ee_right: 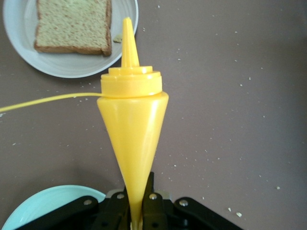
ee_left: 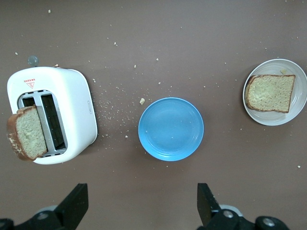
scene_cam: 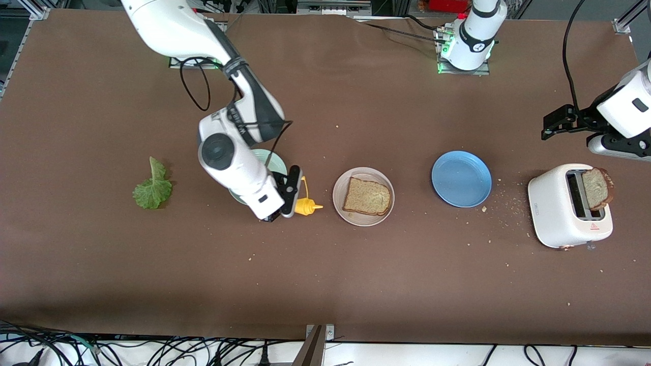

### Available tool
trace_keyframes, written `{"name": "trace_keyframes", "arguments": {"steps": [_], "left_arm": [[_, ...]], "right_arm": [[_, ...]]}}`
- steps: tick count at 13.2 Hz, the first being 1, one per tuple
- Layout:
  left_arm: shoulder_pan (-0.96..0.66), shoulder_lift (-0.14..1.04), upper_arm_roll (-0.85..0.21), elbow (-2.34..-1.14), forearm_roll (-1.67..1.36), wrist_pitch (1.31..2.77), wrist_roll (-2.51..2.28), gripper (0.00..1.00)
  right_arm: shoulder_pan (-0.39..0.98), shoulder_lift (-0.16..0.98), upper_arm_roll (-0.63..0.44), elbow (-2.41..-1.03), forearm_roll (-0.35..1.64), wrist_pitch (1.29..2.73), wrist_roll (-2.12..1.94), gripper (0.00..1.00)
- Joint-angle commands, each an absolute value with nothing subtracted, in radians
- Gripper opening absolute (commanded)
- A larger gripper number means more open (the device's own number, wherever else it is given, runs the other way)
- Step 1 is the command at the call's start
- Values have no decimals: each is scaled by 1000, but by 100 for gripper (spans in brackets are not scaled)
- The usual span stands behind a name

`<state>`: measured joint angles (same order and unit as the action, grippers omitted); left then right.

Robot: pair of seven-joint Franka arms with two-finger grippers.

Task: Make sandwich in beige plate with both arms

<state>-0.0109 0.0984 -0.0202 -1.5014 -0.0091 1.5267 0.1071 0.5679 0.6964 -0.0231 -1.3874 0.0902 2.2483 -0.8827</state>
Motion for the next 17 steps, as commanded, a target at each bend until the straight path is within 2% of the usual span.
{"name": "trace_keyframes", "arguments": {"steps": [1,6,12,17], "left_arm": [[-17,81,-11,-1509,-28,1519,133,100],[-17,81,-11,-1509,-28,1519,132,100],[-17,81,-11,-1509,-28,1519,132,100],[-18,81,-11,-1509,-28,1519,132,100]], "right_arm": [[627,719,-37,-1361,-94,2267,-689,0],[747,765,-37,-1332,-409,2258,-271,0],[867,831,-40,-1328,-743,2151,-140,0],[955,909,-106,-1261,-801,2092,-138,0]]}}
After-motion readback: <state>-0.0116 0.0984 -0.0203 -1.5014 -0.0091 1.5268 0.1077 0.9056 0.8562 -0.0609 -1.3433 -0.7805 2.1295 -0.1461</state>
